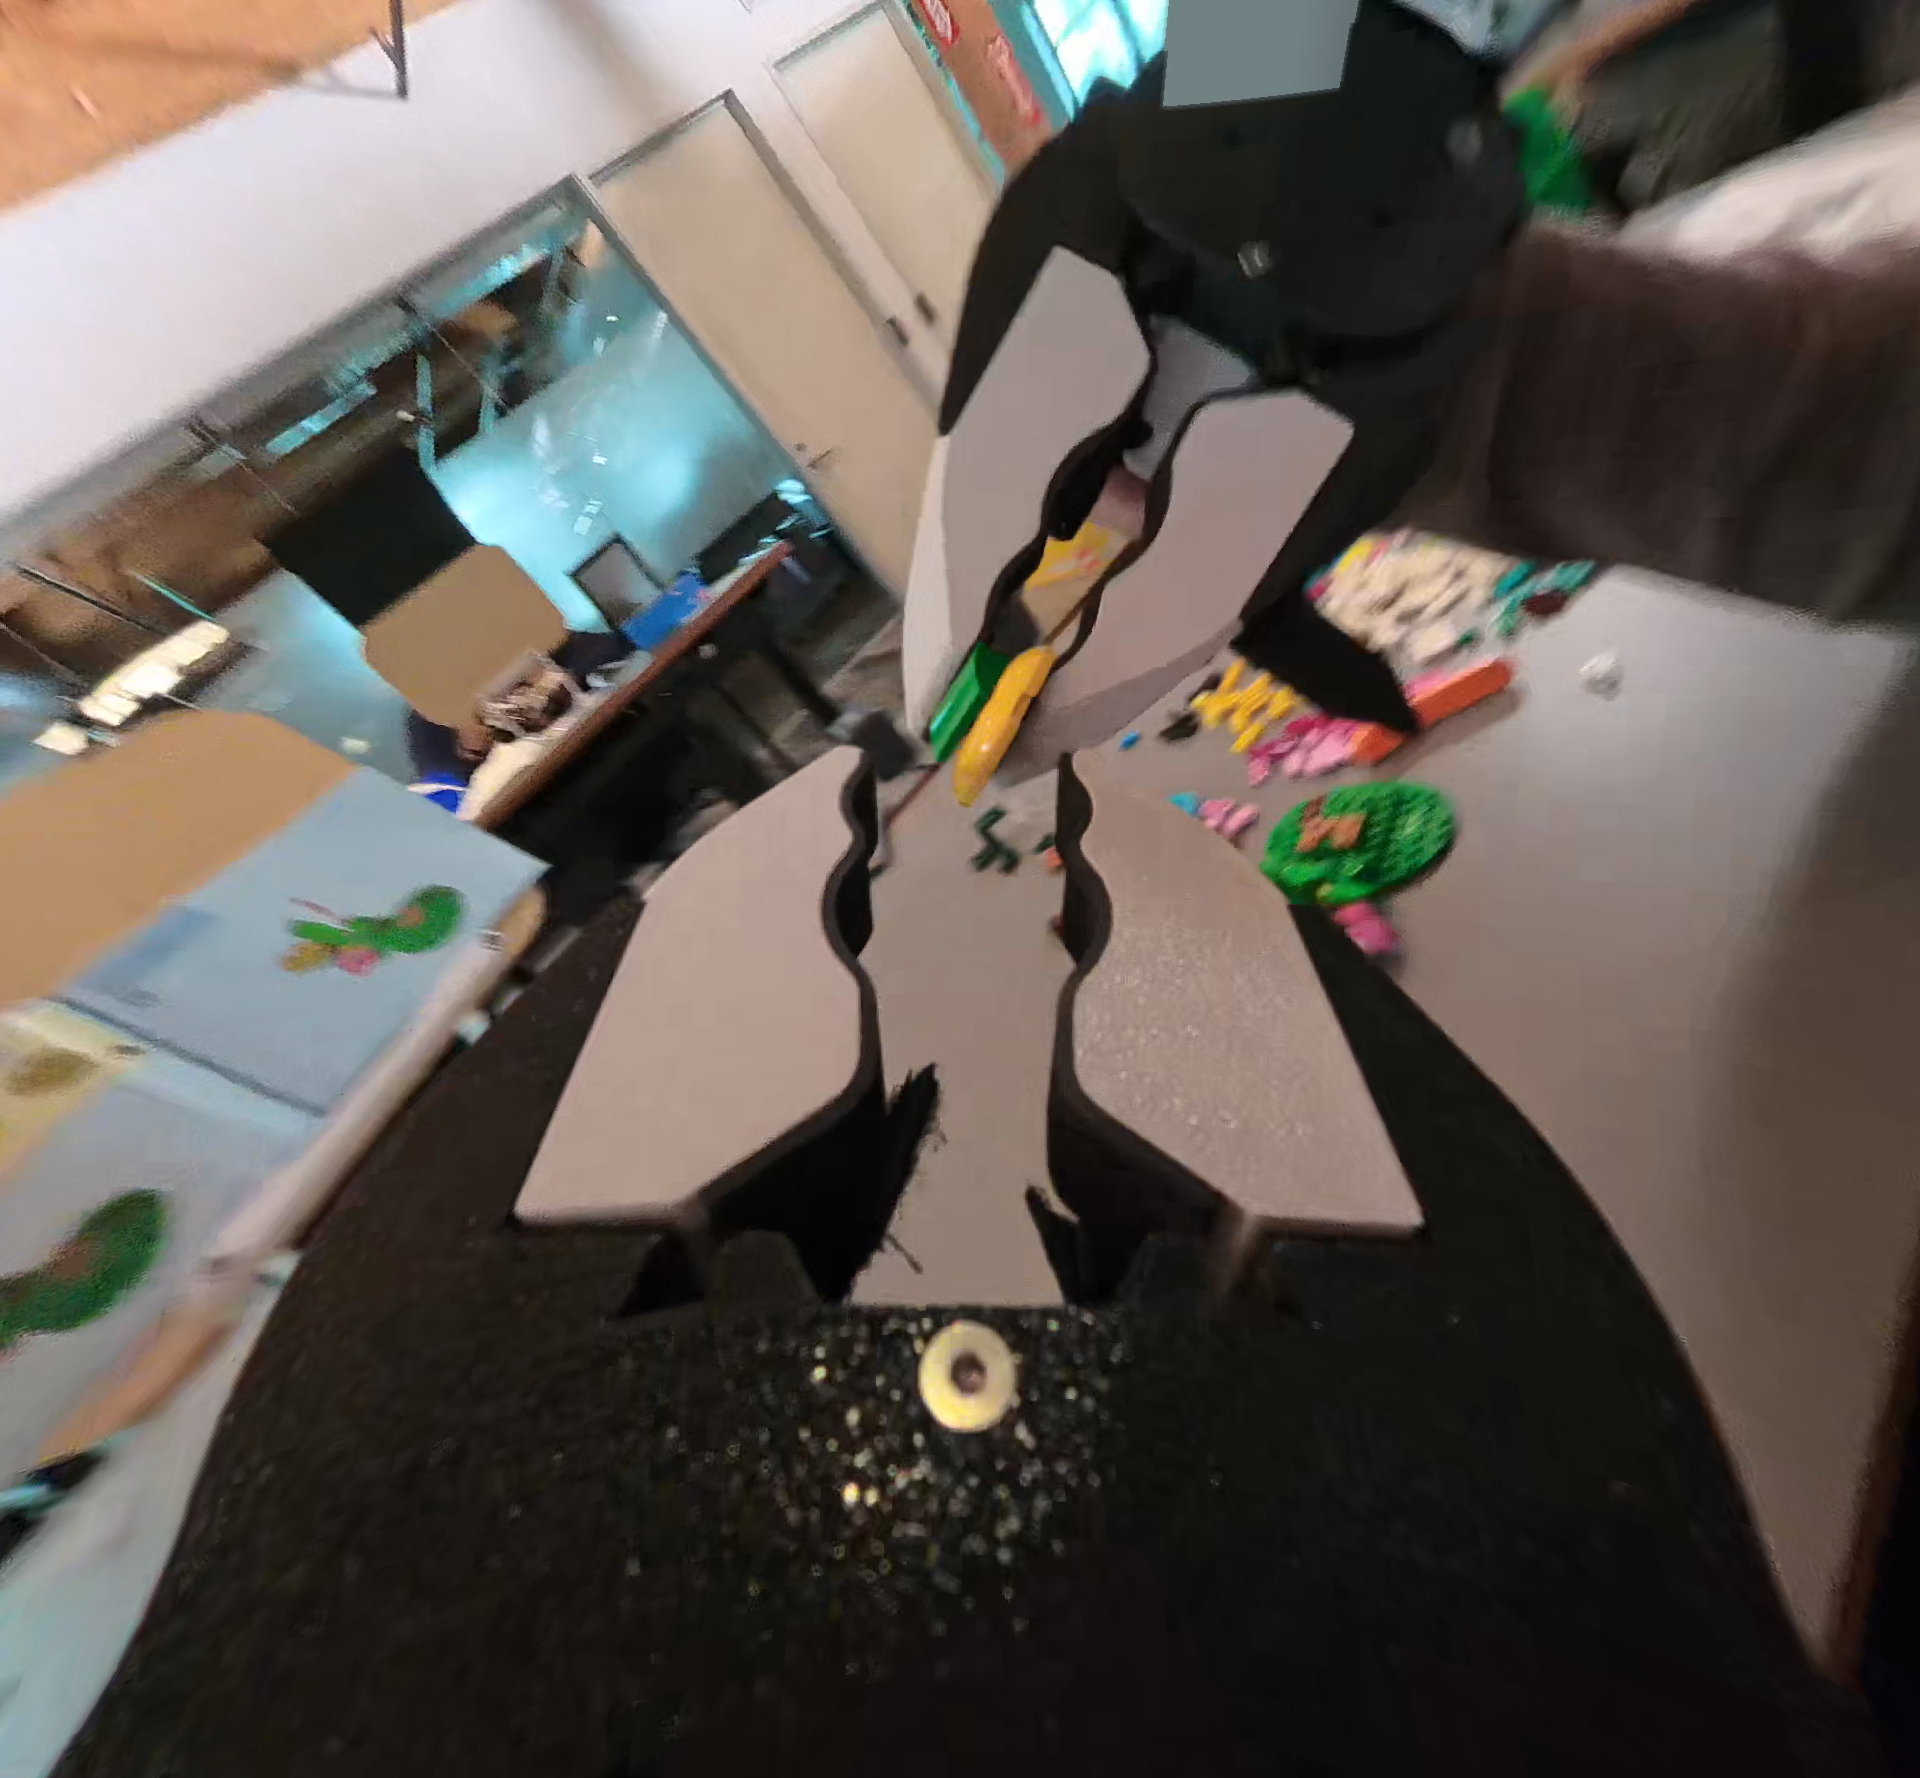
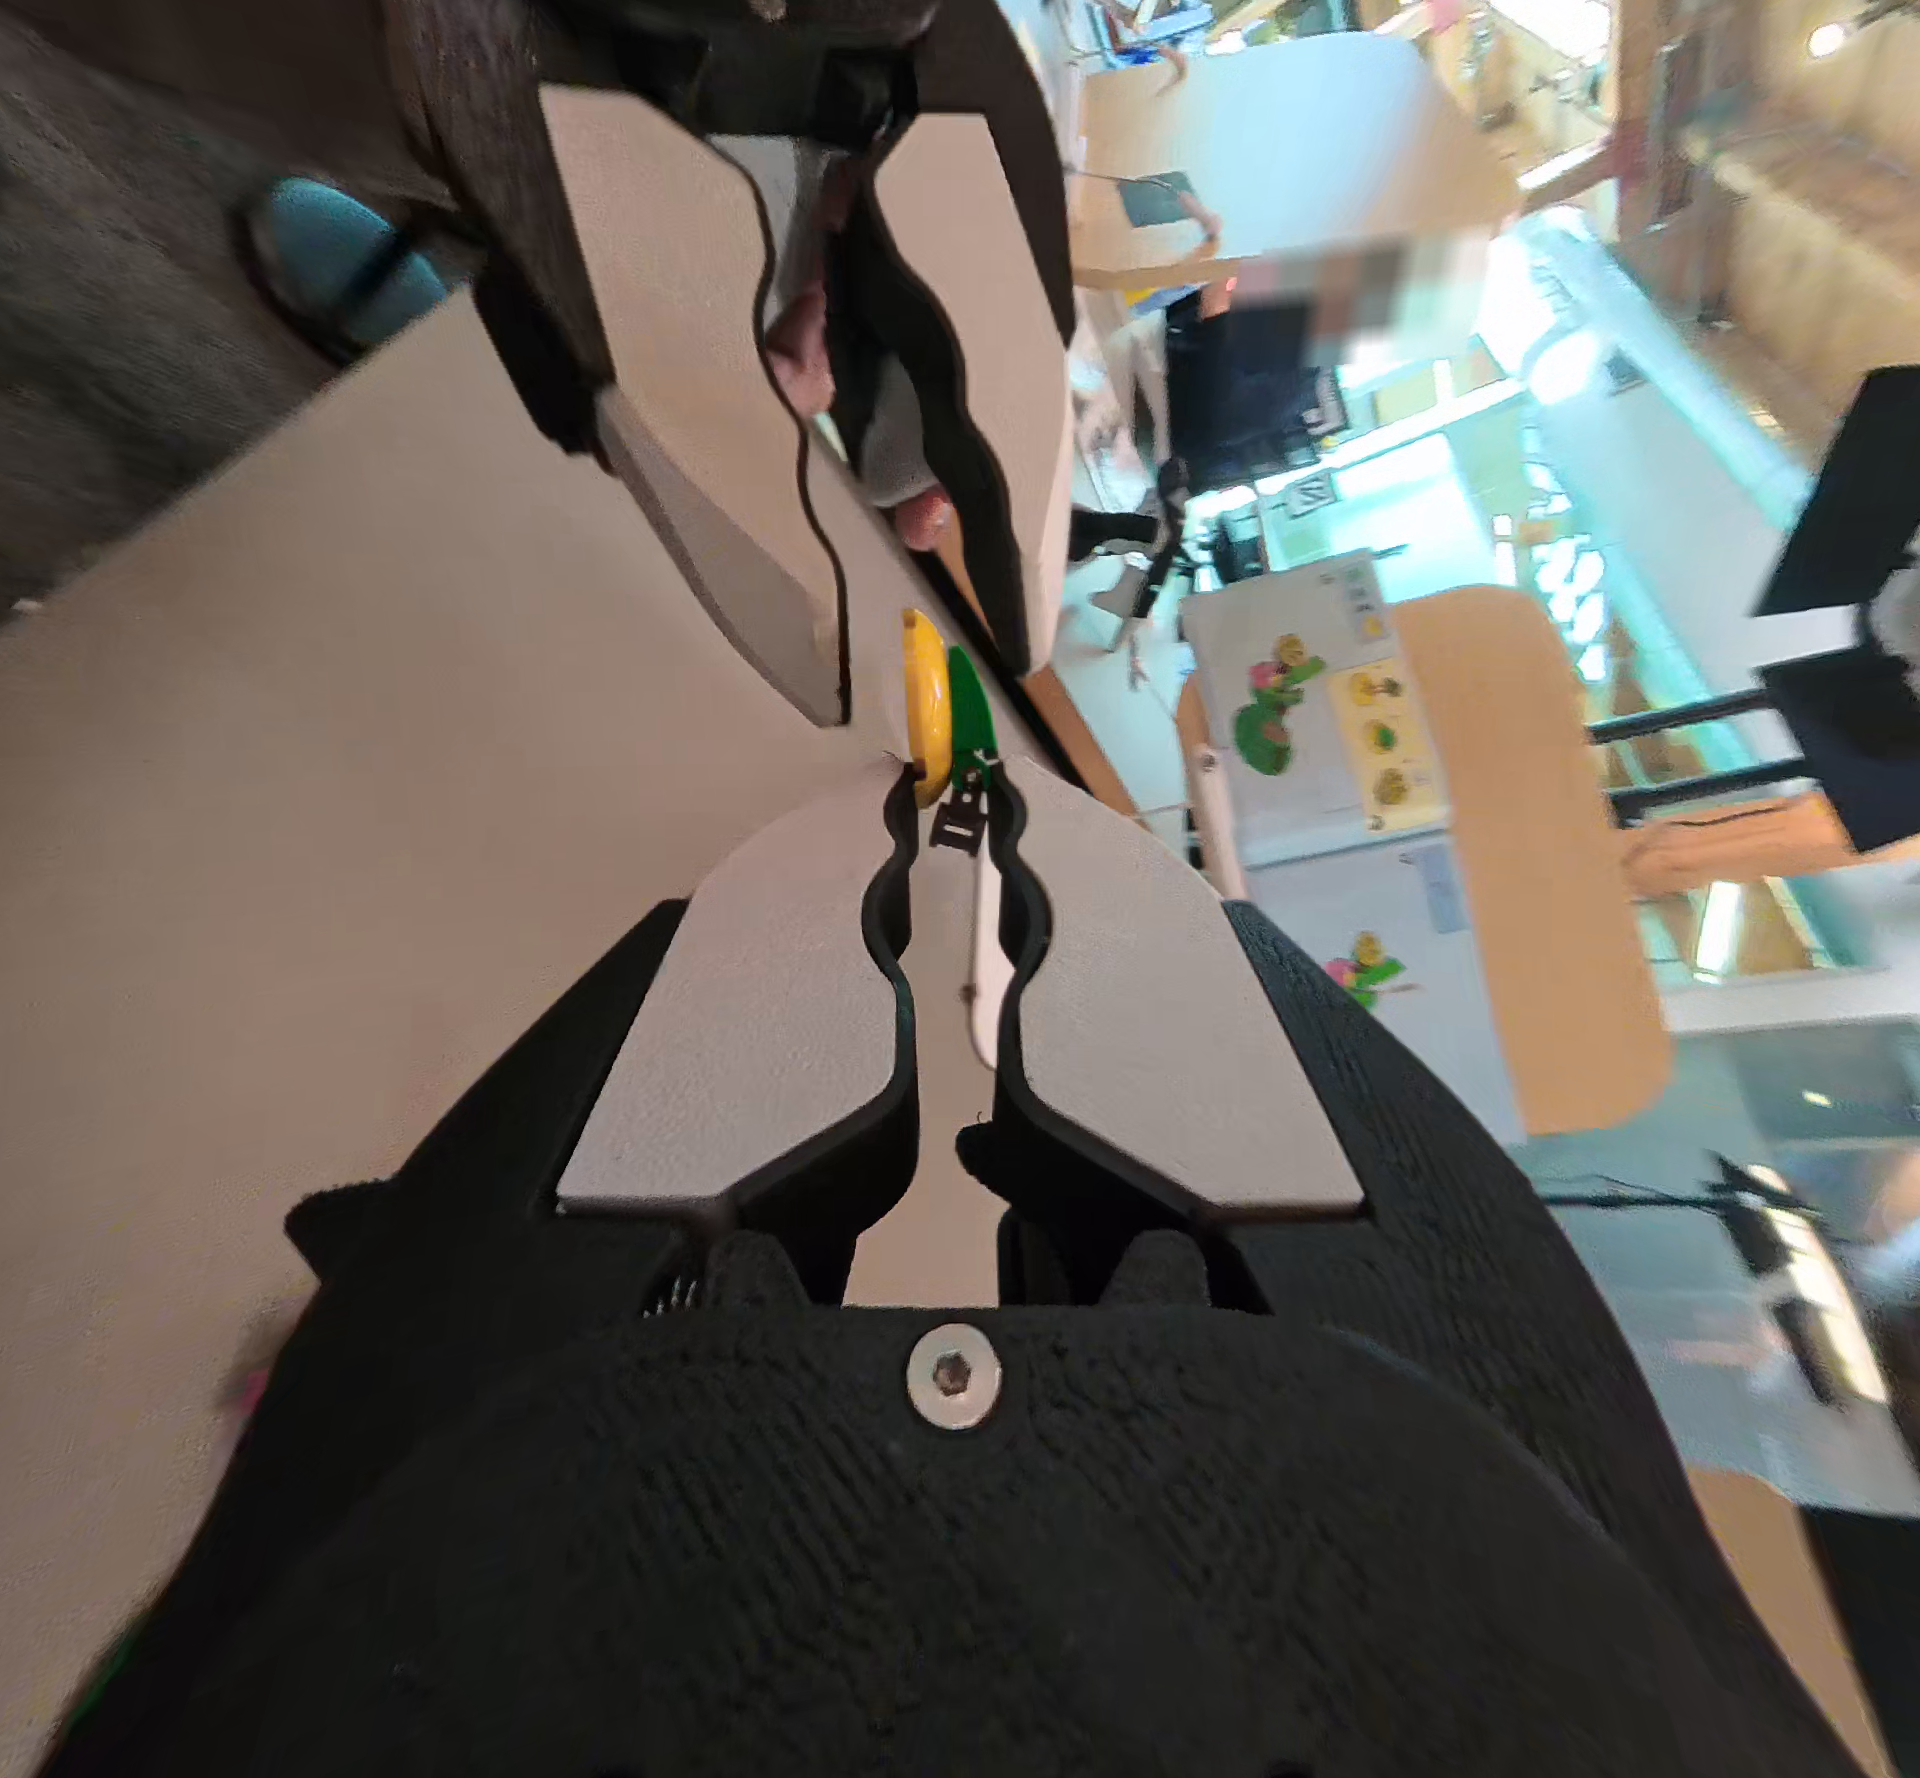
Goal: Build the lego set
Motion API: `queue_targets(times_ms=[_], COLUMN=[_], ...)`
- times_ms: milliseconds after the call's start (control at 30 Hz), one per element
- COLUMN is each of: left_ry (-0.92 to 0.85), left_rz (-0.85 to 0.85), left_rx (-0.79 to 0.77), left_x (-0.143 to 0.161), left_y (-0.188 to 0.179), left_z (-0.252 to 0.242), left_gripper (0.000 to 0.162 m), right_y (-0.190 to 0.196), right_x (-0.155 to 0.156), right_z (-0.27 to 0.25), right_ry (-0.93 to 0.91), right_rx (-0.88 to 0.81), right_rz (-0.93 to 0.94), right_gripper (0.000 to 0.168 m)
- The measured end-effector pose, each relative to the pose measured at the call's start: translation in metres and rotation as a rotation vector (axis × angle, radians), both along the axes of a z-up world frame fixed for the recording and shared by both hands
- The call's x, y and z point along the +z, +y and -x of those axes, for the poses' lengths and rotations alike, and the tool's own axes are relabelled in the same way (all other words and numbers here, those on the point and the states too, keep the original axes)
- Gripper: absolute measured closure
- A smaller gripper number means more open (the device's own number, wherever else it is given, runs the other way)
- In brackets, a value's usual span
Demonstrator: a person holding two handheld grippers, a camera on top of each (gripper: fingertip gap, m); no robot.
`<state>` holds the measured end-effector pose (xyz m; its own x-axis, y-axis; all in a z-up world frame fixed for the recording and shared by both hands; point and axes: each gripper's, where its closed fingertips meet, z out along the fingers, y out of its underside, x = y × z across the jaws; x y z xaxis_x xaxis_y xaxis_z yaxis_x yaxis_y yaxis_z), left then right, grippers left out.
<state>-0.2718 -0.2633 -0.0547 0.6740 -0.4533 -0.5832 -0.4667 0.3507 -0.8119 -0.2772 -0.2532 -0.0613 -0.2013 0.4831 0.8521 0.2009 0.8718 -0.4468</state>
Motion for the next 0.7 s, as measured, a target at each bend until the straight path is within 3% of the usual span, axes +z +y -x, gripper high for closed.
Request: queue_targets(times_ms=[67, 133, 333, 567, 700], left_ry=[-0.109, -0.12, 0.279, 0.364, 0.311], left_rz=[0.071, 0.036, -0.349, -0.378, -0.454], left_rx=[-0.074, -0.085, 0.183, 0.213, 0.242], left_x=[0.003, 0.007, 0.008, 0.002, 0.01], left_y=[-0.002, -0.004, -0.002, 0.0, -0.001], left_z=[-0.001, 0.0, 0.0, -0.001, -0.002], left_gripper=[0.128, 0.132, 0.15, 0.155, 0.15], right_y=[0.004, 0.005, 0.006, 0.008, 0.007], right_x=[0.006, 0.009, 0.008, -0.003, 0.002], right_z=[0.001, 0.0, 0.001, 0.003, 0.002], right_ry=[0.052, 0.08, 0.075, 0.012, 0.043], right_rx=[-0.012, -0.009, -0.046, -0.055, -0.036], right_rz=[-0.068, -0.129, -0.186, -0.134, -0.094], right_gripper=[0.158, 0.158, 0.158, 0.158, 0.158])
